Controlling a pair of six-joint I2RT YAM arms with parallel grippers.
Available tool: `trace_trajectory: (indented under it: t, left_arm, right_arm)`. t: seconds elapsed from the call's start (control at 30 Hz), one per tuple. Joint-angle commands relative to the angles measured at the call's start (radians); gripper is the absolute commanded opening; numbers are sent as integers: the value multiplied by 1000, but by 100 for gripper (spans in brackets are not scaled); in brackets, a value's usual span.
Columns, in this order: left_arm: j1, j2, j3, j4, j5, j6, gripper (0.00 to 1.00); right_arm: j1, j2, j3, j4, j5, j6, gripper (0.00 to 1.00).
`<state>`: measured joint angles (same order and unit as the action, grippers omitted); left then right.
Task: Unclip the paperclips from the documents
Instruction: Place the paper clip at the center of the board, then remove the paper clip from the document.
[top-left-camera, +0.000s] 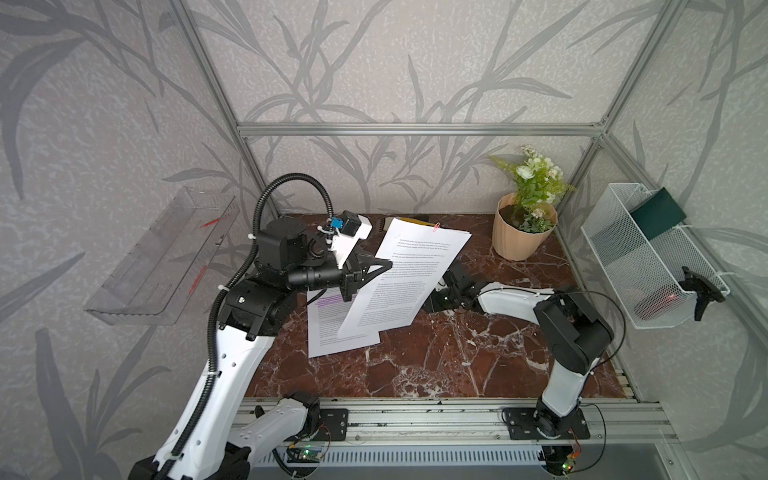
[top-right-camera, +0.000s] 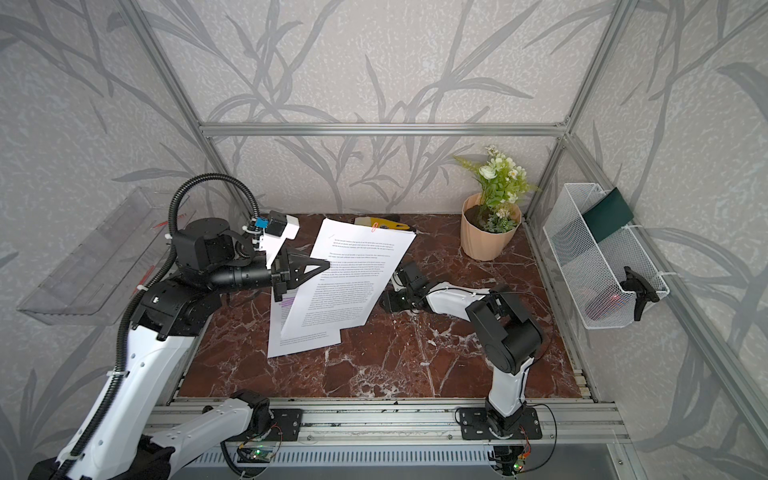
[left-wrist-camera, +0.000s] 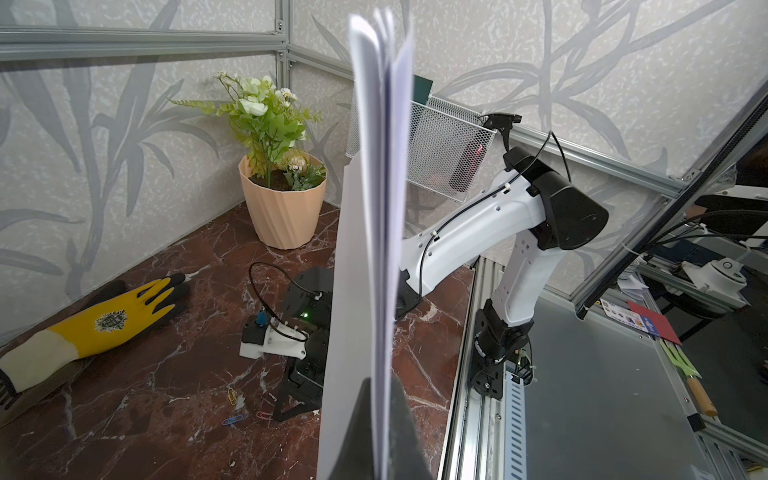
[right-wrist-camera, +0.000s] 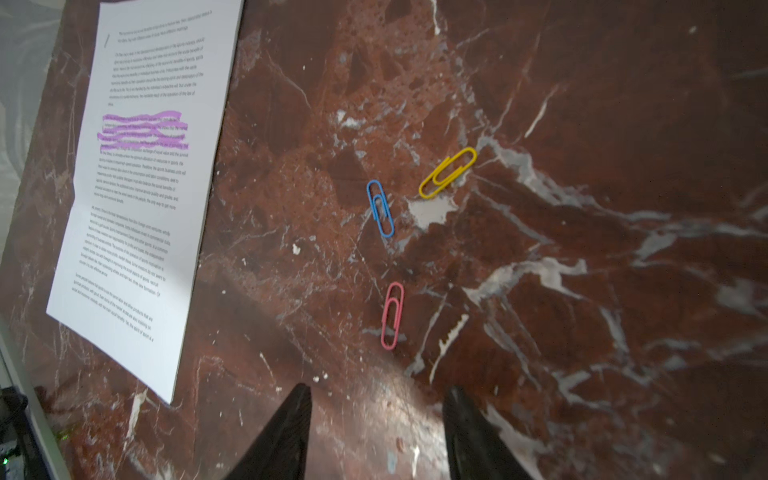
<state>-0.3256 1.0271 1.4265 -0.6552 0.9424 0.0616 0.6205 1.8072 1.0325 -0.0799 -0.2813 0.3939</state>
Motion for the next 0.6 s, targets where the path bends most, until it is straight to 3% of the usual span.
trace_trajectory:
  t: [0.0, 0.27, 0.37, 0.57]
  left_arm:
    - [5, -13, 15, -35, 0, 65, 0]
    - [5, -10, 41, -181, -113, 280, 0]
    - [3, -2, 53, -247, -149, 388, 0]
    - [2, 6, 13, -271, -182, 541, 0]
  right_arm:
    - [-12, -92, 44, -216, 31, -4, 54]
    - [-202, -334, 189, -722, -99, 89, 54]
    - [-227, -390, 326, -906, -104, 87, 54]
    - [-226, -364, 588, -1237, -206, 167, 54]
